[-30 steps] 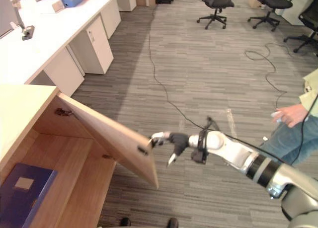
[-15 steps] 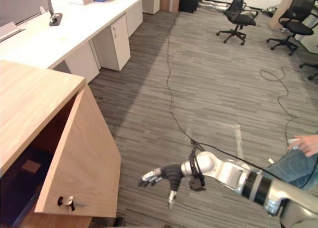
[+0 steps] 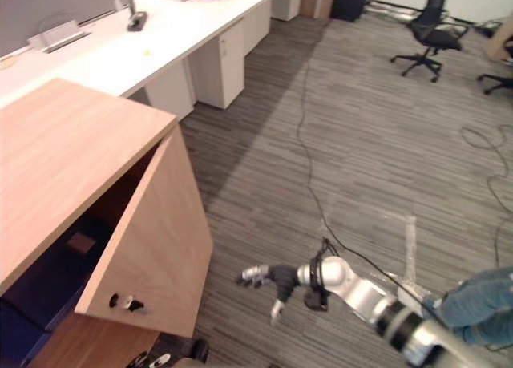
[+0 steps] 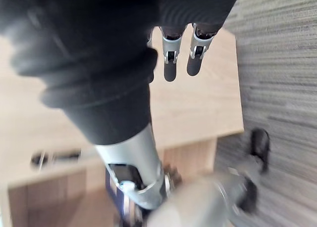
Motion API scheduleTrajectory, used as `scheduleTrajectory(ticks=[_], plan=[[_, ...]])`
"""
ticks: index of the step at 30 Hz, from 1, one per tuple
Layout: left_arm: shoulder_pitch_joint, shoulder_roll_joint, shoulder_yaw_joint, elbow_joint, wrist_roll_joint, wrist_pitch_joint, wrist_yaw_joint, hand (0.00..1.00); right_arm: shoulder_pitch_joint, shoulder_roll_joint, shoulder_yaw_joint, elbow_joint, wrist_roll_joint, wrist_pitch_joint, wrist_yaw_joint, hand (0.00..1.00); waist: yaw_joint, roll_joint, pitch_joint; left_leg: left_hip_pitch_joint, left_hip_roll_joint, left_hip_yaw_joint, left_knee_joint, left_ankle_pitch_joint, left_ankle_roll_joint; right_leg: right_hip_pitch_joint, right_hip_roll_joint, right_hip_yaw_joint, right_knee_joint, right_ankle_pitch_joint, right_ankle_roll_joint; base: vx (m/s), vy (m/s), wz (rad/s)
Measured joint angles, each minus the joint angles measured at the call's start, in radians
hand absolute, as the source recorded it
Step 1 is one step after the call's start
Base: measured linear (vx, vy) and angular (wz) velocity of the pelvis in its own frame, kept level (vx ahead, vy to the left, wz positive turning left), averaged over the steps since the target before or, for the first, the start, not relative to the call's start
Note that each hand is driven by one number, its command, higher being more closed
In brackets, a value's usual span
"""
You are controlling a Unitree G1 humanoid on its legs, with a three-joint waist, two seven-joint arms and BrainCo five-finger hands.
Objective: Walk over to the cabinet, pick up the folder, carry it to the office cabinet, place the folder inside the office cabinet, then close the office cabinet door
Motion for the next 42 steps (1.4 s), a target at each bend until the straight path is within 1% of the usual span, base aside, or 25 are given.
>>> scheduleTrajectory(ticks=[2,3,4,5,6,7,10,13,15,16,17,18,19,22,24,26,27,28,30,32,35,36,37,39,42], plan=[[-0.025,-0.008,-0.010,-0.005,-0.016,0.000,0.014,0.00,-0.017,0.169,-0.158,0.199,-0.043,-0.023,-0.129,0.00,0.011,0.007,0.050,-0.057,-0.014,-0.012,0.095,-0.024,0.008,-0.004,-0.015,-0.044,0.042,-0.031,0.009,-0.05,0.038,0.69],[-0.041,-0.011,-0.026,-0.002,-0.026,0.000,0.035,0.00,-0.042,0.267,-0.253,0.350,-0.066,-0.033,-0.223,0.00,0.019,0.008,0.075,-0.096,-0.017,0.044,0.160,-0.042,0.036,-0.018,-0.030,-0.070,0.084,-0.053,0.009,-0.05,0.088,0.72],[-0.049,-0.012,-0.036,0.000,-0.030,0.001,0.047,0.00,-0.056,0.312,-0.303,0.429,-0.073,-0.034,-0.271,0.00,0.019,0.009,0.079,-0.115,-0.010,0.105,0.188,-0.059,0.067,-0.025,-0.036,-0.085,0.101,-0.063,0.008,-0.04,0.105,0.62],[-0.056,-0.011,-0.044,0.004,-0.033,0.005,0.067,0.00,-0.080,0.390,-0.419,0.588,-0.068,-0.036,-0.359,0.00,0.027,0.006,0.087,-0.127,0.023,0.235,0.217,-0.079,0.108,-0.036,-0.053,-0.104,0.136,-0.077,0.009,0.01,0.078,0.45],[-0.059,-0.015,-0.044,0.004,-0.038,0.008,0.084,0.00,-0.089,0.430,-0.502,0.690,-0.040,-0.036,-0.426,0.00,0.033,0.008,0.089,-0.117,0.044,0.321,0.216,-0.066,0.089,-0.034,-0.064,-0.112,0.153,-0.084,0.014,0.06,0.089,0.42],[-0.062,-0.017,-0.044,0.004,-0.046,0.010,0.099,0.00,-0.084,0.456,-0.581,0.786,0.024,-0.033,-0.497,0.00,0.034,0.010,0.093,-0.092,0.035,0.359,0.182,-0.043,0.056,-0.019,-0.080,-0.126,0.156,-0.085,0.023,0.08,0.096,0.28],[-0.087,-0.018,-0.061,0.004,-0.052,0.013,0.122,0.00,-0.018,0.470,-0.741,0.892,0.162,-0.026,-0.582,0.00,0.009,0.012,0.098,-0.005,-0.049,0.300,0.007,0.041,0.066,0.036,-0.127,-0.209,0.141,-0.085,0.060,0.13,0.128,0.72],[-0.120,-0.022,-0.077,0.003,-0.052,0.013,0.127,0.00,0.058,0.464,-0.864,0.904,0.288,-0.014,-0.605,0.00,-0.010,0.012,0.097,0.044,-0.106,0.237,-0.081,0.078,0.082,0.081,-0.180,-0.298,0.175,-0.103,0.097,0.14,0.126,0.98],[-0.132,-0.024,-0.107,0.004,-0.050,0.013,0.127,0.00,0.132,0.447,-0.975,0.904,0.352,-0.014,-0.605,0.00,-0.031,0.015,0.093,0.078,-0.173,0.167,-0.080,0.068,0.104,0.124,-0.289,-0.377,0.325,-0.157,0.121,0.19,0.205,1.24],[-0.133,-0.027,-0.133,0.004,-0.047,0.011,0.127,0.00,0.164,0.440,-1.000,0.902,0.373,-0.014,-0.606,0.00,-0.041,0.015,0.085,0.089,-0.199,0.129,-0.079,0.065,0.109,0.129,-0.338,-0.394,0.413,-0.165,0.116,0.20,0.232,1.35],[-0.133,-0.032,-0.151,0.004,-0.045,0.010,0.127,0.00,0.191,0.437,-1.012,0.898,0.392,-0.015,-0.606,0.00,-0.051,0.019,0.077,0.100,-0.218,0.092,-0.078,0.058,0.125,0.111,-0.388,-0.376,0.522,-0.165,0.098,0.19,0.243,1.08],[-0.137,-0.038,-0.160,0.008,-0.041,0.010,0.128,0.00,0.218,0.445,-1.010,0.889,0.400,-0.016,-0.607,0.00,-0.062,0.019,0.073,0.106,-0.225,0.058,-0.070,0.051,0.146,0.037,-0.443,-0.261,0.670,-0.170,0.060,0.17,0.294,0.92],[-0.135,-0.041,-0.167,0.009,-0.041,0.011,0.129,0.00,0.226,0.454,-0.998,0.843,0.395,-0.022,-0.608,0.00,-0.075,0.023,0.071,0.097,-0.222,0.031,-0.043,0.038,0.141,-0.017,-0.415,-0.095,0.682,-0.191,0.075,0.10,0.229,0.72],[-0.137,-0.041,-0.191,0.022,-0.025,0.002,0.131,0.00,0.236,0.472,-0.990,0.821,0.380,-0.022,-0.613,0.00,-0.085,0.022,0.065,0.118,-0.218,-0.022,-0.023,0.018,0.138,-0.060,-0.314,0.254,0.553,-0.206,0.105,0.05,0.083,0.60],[-0.131,-0.047,-0.170,0.025,-0.023,0.000,0.134,0.00,0.239,0.485,-0.990,0.821,0.355,-0.022,-0.613,0.00,-0.087,0.017,0.052,0.122,-0.218,-0.036,-0.016,0.000,0.124,-0.057,-0.294,0.311,0.462,-0.204,0.109,0.00,-0.056,0.39],[-0.128,-0.052,-0.134,0.024,-0.023,-0.001,0.141,0.00,0.243,0.495,-0.990,0.821,0.353,-0.023,-0.613,0.00,-0.087,0.004,0.036,0.126,-0.218,-0.036,-0.010,-0.018,0.120,-0.053,-0.288,0.304,0.380,-0.178,0.136,-0.01,-0.168,0.07],[-0.119,-0.054,-0.103,0.025,-0.023,-0.001,0.144,0.00,0.246,0.508,-0.990,0.822,0.335,-0.024,-0.612,0.00,-0.088,-0.009,0.025,0.123,-0.218,-0.030,-0.003,-0.034,0.115,-0.042,-0.276,0.301,0.324,-0.107,0.133,0.01,-0.267,-0.10],[-0.114,-0.056,-0.086,0.026,-0.024,-0.001,0.147,0.00,0.249,0.512,-0.991,0.823,0.320,-0.024,-0.611,0.00,-0.088,-0.016,0.019,0.123,-0.216,-0.022,-0.001,-0.048,0.116,-0.030,-0.272,0.289,0.305,-0.091,0.142,0.04,-0.312,-0.14],[-0.107,-0.077,-0.026,0.051,-0.025,-0.005,0.150,0.00,0.249,0.513,-1.020,0.822,0.296,-0.026,-0.610,0.00,-0.098,-0.003,0.005,0.114,-0.142,0.064,0.011,-0.072,0.091,0.013,-0.223,0.253,0.236,-0.094,0.147,0.05,-0.262,0.11],[-0.108,-0.080,0.002,0.064,-0.029,-0.010,0.153,0.00,0.256,0.510,-1.057,0.822,0.279,-0.028,-0.609,0.00,-0.101,0.006,-0.001,0.117,-0.092,0.029,0.012,-0.054,0.044,0.049,-0.171,0.216,0.217,-0.102,0.133,0.07,-0.336,0.48],[-0.109,-0.078,0.010,0.062,-0.032,-0.013,0.155,0.00,0.262,0.506,-1.086,0.824,0.276,-0.030,-0.610,0.00,-0.108,0.002,0.008,0.095,-0.075,0.019,0.060,-0.058,0.032,0.078,-0.152,0.165,0.217,-0.112,0.117,0.02,-0.184,0.57],[-0.112,-0.077,0.017,0.062,-0.032,-0.014,0.155,0.00,0.262,0.506,-1.111,0.824,0.274,-0.031,-0.610,0.00,-0.115,0.003,0.011,0.072,-0.075,0.065,0.099,-0.069,0.040,0.087,-0.153,0.141,0.217,-0.113,0.116,-0.03,-0.045,0.59],[-0.113,-0.077,0.025,0.063,-0.035,-0.014,0.156,0.00,0.261,0.506,-1.144,0.825,0.263,-0.031,-0.610,0.00,-0.120,0.001,0.014,0.039,-0.060,0.191,0.171,-0.104,0.067,0.094,-0.159,0.115,0.217,-0.118,0.107,-0.04,-0.015,0.47],[-0.115,-0.076,0.025,0.062,-0.037,-0.018,0.156,0.00,0.256,0.505,-1.177,0.825,0.253,-0.031,-0.611,0.00,-0.120,0.001,0.021,0.001,-0.042,0.331,0.254,-0.127,0.073,0.102,-0.170,0.095,0.218,-0.130,0.106,-0.07,0.046,0.26],[-0.116,-0.067,0.003,0.063,-0.038,-0.020,0.156,0.00,0.257,0.502,-1.208,0.827,0.242,-0.030,-0.611,0.00,-0.122,-0.003,0.028,-0.001,-0.098,0.348,0.196,-0.112,0.108,0.081,-0.206,0.082,0.222,-0.156,0.113,-0.09,0.116,0.25]])
